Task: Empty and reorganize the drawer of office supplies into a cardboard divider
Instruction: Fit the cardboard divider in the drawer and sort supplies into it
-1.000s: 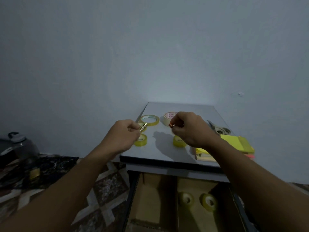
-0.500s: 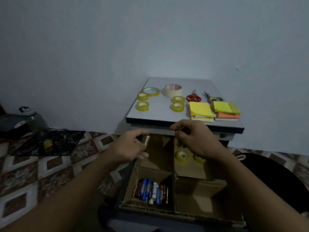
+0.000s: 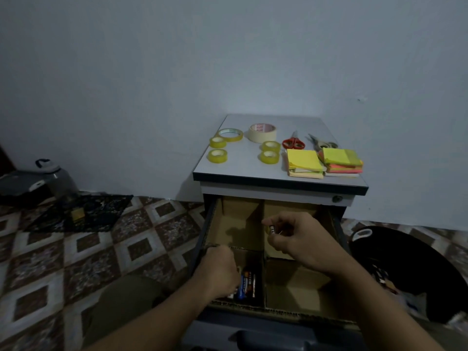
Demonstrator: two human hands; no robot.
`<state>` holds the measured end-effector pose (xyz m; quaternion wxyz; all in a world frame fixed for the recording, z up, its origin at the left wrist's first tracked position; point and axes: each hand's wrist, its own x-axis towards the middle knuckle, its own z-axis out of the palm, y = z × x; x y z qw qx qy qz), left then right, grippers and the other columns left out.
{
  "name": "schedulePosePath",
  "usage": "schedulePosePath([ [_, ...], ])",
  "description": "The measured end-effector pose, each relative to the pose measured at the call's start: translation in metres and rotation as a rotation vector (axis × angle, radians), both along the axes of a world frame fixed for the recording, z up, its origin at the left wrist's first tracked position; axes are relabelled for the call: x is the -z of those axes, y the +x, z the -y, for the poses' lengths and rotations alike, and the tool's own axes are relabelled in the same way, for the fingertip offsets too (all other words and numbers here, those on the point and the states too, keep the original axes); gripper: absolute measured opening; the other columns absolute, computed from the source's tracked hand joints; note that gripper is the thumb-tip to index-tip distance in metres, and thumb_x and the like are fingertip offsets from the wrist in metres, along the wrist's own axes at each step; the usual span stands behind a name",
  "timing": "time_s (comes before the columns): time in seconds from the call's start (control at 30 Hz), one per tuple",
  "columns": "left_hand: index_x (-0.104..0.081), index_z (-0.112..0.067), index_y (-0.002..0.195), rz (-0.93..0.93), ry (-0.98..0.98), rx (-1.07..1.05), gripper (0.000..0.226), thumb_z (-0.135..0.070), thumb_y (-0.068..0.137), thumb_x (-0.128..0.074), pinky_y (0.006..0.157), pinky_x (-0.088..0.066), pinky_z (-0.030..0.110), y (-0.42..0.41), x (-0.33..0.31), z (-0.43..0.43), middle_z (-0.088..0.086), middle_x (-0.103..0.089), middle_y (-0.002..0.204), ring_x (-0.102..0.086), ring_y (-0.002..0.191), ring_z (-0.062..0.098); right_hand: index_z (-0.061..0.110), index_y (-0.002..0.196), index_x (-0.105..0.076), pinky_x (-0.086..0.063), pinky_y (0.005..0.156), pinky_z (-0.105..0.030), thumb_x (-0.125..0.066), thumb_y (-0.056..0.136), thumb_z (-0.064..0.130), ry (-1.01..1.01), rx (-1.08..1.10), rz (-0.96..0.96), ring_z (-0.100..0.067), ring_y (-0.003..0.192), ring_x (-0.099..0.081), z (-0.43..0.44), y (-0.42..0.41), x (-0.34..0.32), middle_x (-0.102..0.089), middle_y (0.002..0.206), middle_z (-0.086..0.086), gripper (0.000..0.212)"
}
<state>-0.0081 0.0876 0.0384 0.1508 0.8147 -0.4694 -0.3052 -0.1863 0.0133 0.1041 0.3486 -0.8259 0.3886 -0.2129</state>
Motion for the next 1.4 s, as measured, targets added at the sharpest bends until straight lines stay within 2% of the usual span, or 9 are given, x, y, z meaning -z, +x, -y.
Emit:
schedulePosePath([
  [0.1, -0.061, -0.015, 0.071, 0.171, 0.000, 0.042, 0.019, -0.016, 0.086, -0.073, 0.070, -0.058, 0.028, -0.008, 0.003, 0.002, 0.005, -0.070, 0.089, -0.067, 0.082, 0.016, 0.033, 0.125, -0.061, -0.054, 0.078, -0.021, -0.067, 0.091, 0.022, 0.022, -0.013, -0.007, -0.004, 0.091, -0.063, -0.003, -0.003, 0.002, -0.063, 0.110, 0.009, 0.036],
  [0.23, -0.061, -0.017, 0.075, 0.267, -0.032, 0.125, 0.018, -0.026, 0.087, -0.072, 0.069, -0.057, 0.031, -0.012, -0.001, 0.000, 0.002, -0.068, 0.090, -0.066, 0.082, 0.016, 0.032, 0.129, -0.059, -0.053, 0.075, -0.020, -0.069, 0.088, 0.018, 0.040, -0.037, -0.033, -0.003, 0.093, -0.063, -0.006, -0.007, 0.004, -0.061, 0.114, 0.012, 0.044],
  [0.4, -0.067, -0.017, 0.073, 0.155, -0.137, 0.152, 0.029, -0.037, 0.094, -0.062, 0.068, -0.060, 0.036, 0.009, -0.020, -0.004, 0.000, -0.069, 0.072, -0.068, 0.068, 0.016, 0.029, 0.131, -0.058, -0.054, 0.071, -0.020, -0.069, 0.089, 0.020, 0.037, -0.055, -0.073, -0.002, 0.087, -0.063, -0.008, -0.005, 0.007, -0.062, 0.105, 0.013, 0.044],
  [0.5, -0.068, -0.020, 0.075, 0.130, -0.215, 0.140, 0.024, -0.033, 0.094, -0.063, 0.066, -0.057, 0.030, 0.037, -0.040, -0.003, -0.002, -0.070, 0.073, -0.068, 0.071, 0.013, 0.029, 0.129, -0.057, -0.056, 0.076, -0.023, -0.068, 0.090, 0.022, 0.048, -0.062, -0.130, -0.003, 0.089, -0.062, -0.011, 0.001, 0.012, -0.061, 0.108, 0.013, 0.042],
  [0.67, -0.072, -0.014, 0.084, 0.068, -0.361, 0.080, 0.019, -0.025, 0.095, -0.062, 0.067, -0.059, 0.038, 0.073, -0.057, -0.005, 0.005, -0.073, 0.076, -0.070, 0.065, 0.016, 0.029, 0.127, -0.057, -0.057, 0.070, -0.019, -0.063, 0.093, 0.021, 0.084, -0.191, -0.224, -0.002, 0.090, -0.065, -0.025, 0.027, 0.022, -0.062, 0.111, 0.011, 0.035],
  [0.83, -0.070, -0.019, 0.083, -0.042, -0.405, 0.007, 0.016, -0.022, 0.096, -0.062, 0.054, -0.050, 0.024, 0.083, -0.057, -0.004, 0.001, -0.075, 0.078, -0.070, 0.057, 0.012, 0.014, 0.124, -0.060, -0.060, 0.073, -0.032, -0.063, 0.092, 0.019, -0.058, -0.262, -0.463, -0.018, 0.087, -0.065, -0.030, 0.062, 0.030, -0.061, 0.114, -0.008, 0.032],
  [0.97, -0.071, -0.017, 0.084, -0.075, -0.418, 0.000, 0.015, -0.022, 0.096, -0.062, 0.053, -0.048, 0.021, 0.085, -0.059, -0.006, -0.001, -0.075, 0.075, -0.069, 0.056, 0.013, 0.008, 0.120, -0.058, -0.049, 0.065, -0.030, -0.062, 0.092, 0.013, -0.144, -0.366, -0.659, -0.026, 0.089, -0.064, -0.034, 0.081, 0.036, -0.064, 0.110, -0.015, 0.029],
  [1.07, -0.071, -0.017, 0.086, -0.096, -0.426, 0.007, 0.015, -0.024, 0.096, -0.062, 0.054, -0.048, 0.023, 0.085, -0.060, -0.006, -0.001, -0.075, 0.077, -0.069, 0.057, 0.014, 0.003, 0.118, -0.058, -0.053, 0.073, -0.036, -0.062, 0.092, 0.011, -0.227, -0.390, -0.750, -0.033, 0.097, -0.064, -0.036, 0.090, 0.043, -0.062, 0.112, -0.020, 0.027],
  [1.4, -0.072, -0.018, 0.081, -0.103, -0.514, -0.016, 0.016, -0.022, 0.094, -0.065, 0.065, -0.059, 0.037, 0.091, -0.064, -0.002, 0.001, -0.074, 0.071, -0.070, 0.063, 0.015, 0.019, 0.125, -0.057, -0.059, 0.080, -0.037, -0.057, 0.096, 0.018, -0.203, -0.369, -0.586, -0.022, 0.096, -0.065, -0.025, 0.081, 0.043, -0.062, 0.114, -0.007, 0.029],
])
